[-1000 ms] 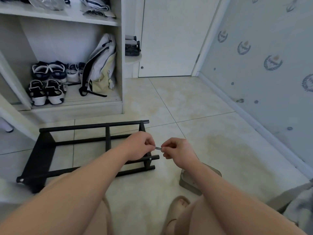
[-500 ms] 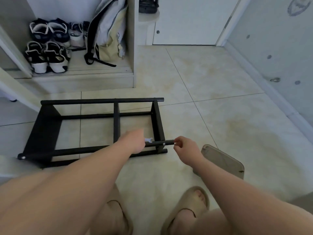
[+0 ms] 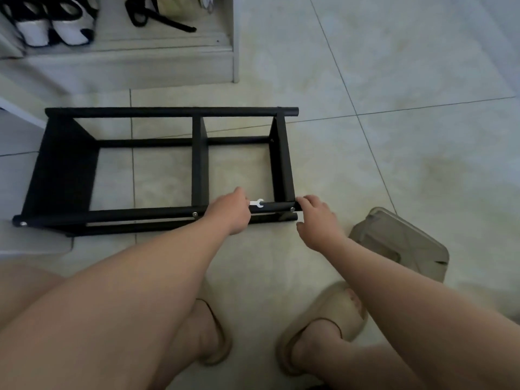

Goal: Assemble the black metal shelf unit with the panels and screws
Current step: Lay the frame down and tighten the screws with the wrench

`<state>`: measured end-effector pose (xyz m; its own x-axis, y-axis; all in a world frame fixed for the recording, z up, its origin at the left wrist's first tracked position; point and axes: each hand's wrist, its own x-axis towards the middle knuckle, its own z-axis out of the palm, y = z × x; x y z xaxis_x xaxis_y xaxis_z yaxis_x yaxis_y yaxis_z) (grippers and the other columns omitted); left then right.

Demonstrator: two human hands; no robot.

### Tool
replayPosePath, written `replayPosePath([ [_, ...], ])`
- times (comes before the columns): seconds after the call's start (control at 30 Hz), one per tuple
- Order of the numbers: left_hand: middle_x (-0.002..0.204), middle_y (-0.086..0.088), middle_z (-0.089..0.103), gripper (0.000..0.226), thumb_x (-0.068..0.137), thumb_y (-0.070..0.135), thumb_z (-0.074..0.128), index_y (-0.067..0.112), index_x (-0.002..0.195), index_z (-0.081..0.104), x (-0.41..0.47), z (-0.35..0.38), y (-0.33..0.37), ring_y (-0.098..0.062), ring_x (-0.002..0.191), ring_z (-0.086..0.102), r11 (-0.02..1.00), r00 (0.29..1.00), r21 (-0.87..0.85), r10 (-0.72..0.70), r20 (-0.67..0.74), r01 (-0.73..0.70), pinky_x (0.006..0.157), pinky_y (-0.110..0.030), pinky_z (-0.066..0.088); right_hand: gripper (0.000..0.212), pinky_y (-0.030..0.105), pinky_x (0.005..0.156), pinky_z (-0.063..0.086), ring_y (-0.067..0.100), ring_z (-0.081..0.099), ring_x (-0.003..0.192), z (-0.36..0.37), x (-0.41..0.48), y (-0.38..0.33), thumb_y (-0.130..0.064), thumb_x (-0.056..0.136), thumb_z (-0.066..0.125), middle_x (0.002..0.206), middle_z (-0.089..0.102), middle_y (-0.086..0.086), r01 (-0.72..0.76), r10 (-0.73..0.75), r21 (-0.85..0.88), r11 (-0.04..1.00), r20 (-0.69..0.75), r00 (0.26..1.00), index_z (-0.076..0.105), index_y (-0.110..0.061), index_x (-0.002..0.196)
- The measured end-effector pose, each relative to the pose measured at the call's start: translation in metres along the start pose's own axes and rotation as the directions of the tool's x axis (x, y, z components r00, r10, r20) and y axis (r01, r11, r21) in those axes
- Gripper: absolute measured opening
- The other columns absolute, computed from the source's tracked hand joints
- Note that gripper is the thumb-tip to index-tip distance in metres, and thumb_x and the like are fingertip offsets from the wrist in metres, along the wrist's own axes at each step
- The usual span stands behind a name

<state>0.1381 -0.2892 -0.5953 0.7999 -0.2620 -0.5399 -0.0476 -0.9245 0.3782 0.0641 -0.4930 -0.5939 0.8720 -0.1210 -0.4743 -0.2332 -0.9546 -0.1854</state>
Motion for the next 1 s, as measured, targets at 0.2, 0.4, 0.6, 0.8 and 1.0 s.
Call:
replayPosePath([
  [0.2, 0.084, -0.006, 0.055, 0.006, 0.103, 0.018, 0.037, 0.014, 0.102, 0.042, -0.029, 0.02, -0.002, -0.027, 0.073, 0.05, 1.0, 0.998, -0.02, -0.004, 0.07, 0.005, 0.059, -0.036, 0.034, 0.032, 0.039, 0.09, 0.047, 0.033, 0.052, 0.111, 0.013, -0.041, 0.006, -0.025, 0.101, 0.055, 0.125, 0.047, 0.009, 0.027, -0.018, -0.071, 0.997, 0.121, 0.992, 0.055, -0.012, 0.13],
  [0.4, 0.095, -0.012, 0.062, 0.012, 0.1, 0.012, 0.039, 0.008, 0.11, 0.046, -0.065, 0.038, -0.014, -0.03, 0.08, 0.056, 1.0, 0.987, 0.02, -0.012, 0.161, 0.008, 0.064, -0.037, 0.039, 0.035, 0.037, 0.085, 0.048, 0.031, 0.059, 0.102, 0.039, -0.084, 0.001, -0.033, 0.093, 0.07, 0.115, 0.052, 0.007, 0.033, -0.038, 0.023, 0.999, 0.252, 0.967, 0.062, -0.011, 0.118],
  [0.6, 0.101, -0.009, 0.065, 0.015, 0.099, 0.012, 0.038, 0.011, 0.111, 0.047, -0.08, 0.045, -0.017, -0.029, 0.086, 0.057, 0.994, 0.987, 0.107, 0.007, 0.161, -0.024, 0.081, -0.039, 0.043, 0.054, 0.036, 0.081, 0.045, 0.028, 0.056, 0.109, 0.051, -0.102, 0.001, -0.05, 0.086, 0.074, 0.12, 0.052, 0.004, 0.102, -0.084, -0.094, 0.99, 0.174, 0.981, 0.052, -0.017, 0.123],
  [0.8, 0.095, -0.004, 0.065, 0.014, 0.096, 0.011, 0.039, 0.014, 0.107, 0.047, -0.075, 0.051, -0.02, -0.026, 0.081, 0.055, 0.993, 0.992, 0.115, -0.007, 0.125, -0.007, 0.08, -0.037, 0.036, 0.118, 0.057, 0.122, 0.008, 0.031, -0.007, 0.156, 0.058, -0.099, 0.012, -0.08, 0.076, 0.059, 0.169, -0.009, 0.004, 0.207, -0.217, -0.31, 0.928, 0.0, 0.976, 0.0, -0.025, 0.161],
  [1.0, 0.091, -0.001, 0.061, 0.013, 0.098, 0.016, 0.037, 0.017, 0.108, 0.046, -0.065, 0.056, -0.021, -0.026, 0.083, 0.053, 0.99, 0.99, 0.14, -0.042, 0.133, 0.023, 0.085, -0.039, 0.033, 0.117, 0.059, 0.12, -0.016, 0.027, -0.026, 0.152, 0.068, -0.077, 0.02, -0.095, 0.075, 0.013, 0.165, -0.026, 0.006, 0.327, -0.327, -0.413, 0.85, 0.073, 0.942, -0.013, -0.019, 0.16],
])
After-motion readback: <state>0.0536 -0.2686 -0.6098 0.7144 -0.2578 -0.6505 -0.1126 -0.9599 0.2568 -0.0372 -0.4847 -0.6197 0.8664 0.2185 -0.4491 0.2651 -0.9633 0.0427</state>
